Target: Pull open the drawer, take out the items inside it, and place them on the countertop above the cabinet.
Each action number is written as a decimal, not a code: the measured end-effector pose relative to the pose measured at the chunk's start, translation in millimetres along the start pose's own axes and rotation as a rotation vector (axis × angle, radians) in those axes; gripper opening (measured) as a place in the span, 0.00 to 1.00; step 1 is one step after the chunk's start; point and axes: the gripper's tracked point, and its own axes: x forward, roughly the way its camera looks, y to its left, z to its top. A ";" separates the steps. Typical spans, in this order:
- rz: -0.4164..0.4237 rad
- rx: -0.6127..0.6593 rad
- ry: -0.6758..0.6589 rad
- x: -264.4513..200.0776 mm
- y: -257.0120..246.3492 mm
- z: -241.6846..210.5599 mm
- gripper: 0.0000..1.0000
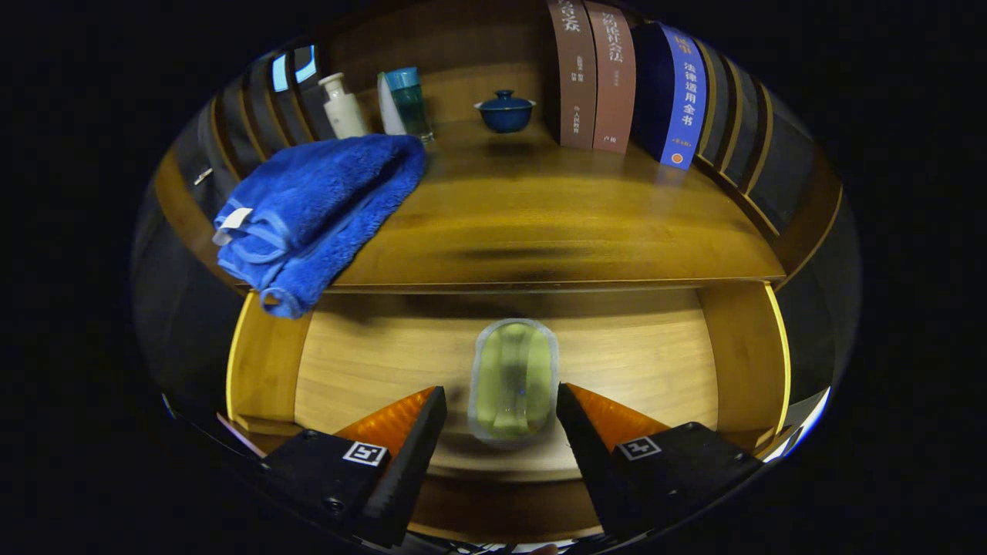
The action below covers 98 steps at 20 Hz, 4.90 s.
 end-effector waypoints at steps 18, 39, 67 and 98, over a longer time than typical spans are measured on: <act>0.013 -0.046 0.012 -21.8 -1.9 -13.9 0.22; 0.016 -0.087 -0.105 -67.7 0.3 116.9 0.22; -0.040 -0.109 -0.529 -96.3 3.1 197.4 1.00; -0.019 -0.005 -0.847 -93.9 28.9 -132.5 1.00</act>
